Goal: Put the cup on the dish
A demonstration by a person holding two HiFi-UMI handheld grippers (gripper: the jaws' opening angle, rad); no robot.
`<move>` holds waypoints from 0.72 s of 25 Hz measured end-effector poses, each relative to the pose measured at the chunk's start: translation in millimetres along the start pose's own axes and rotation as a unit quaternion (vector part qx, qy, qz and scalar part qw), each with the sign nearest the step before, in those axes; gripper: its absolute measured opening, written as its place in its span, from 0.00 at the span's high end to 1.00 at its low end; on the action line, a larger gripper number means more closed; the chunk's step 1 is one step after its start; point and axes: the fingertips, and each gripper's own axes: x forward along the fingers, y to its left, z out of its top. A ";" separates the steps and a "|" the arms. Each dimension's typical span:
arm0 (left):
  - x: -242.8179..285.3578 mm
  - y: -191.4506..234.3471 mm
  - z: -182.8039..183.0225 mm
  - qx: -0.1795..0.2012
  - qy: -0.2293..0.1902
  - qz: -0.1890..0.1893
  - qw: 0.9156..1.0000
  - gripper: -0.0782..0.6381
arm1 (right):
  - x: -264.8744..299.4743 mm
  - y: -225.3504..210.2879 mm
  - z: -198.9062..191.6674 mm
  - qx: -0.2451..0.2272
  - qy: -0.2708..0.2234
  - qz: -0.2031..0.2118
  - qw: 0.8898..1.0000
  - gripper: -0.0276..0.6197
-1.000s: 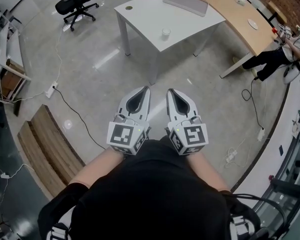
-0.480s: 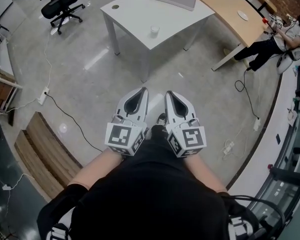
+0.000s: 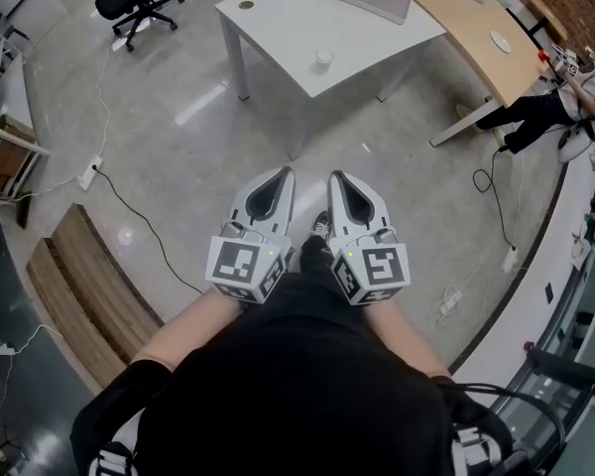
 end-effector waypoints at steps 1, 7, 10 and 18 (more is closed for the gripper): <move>1.4 0.4 0.0 -0.002 0.001 0.002 1.000 0.88 | 1.8 -1.6 -0.3 0.003 0.002 0.002 1.000 0.94; 22.2 4.3 -3.8 0.000 0.008 0.005 1.000 0.88 | 15.5 -17.3 0.4 0.009 0.002 0.007 1.000 0.94; 39.8 4.3 -4.0 -0.001 0.010 0.006 1.000 0.88 | 25.8 -35.4 1.0 0.014 0.003 0.006 1.000 0.94; 104.6 7.4 2.8 0.007 0.006 0.017 1.000 0.88 | 62.0 -88.0 11.8 0.015 0.002 0.015 1.000 0.94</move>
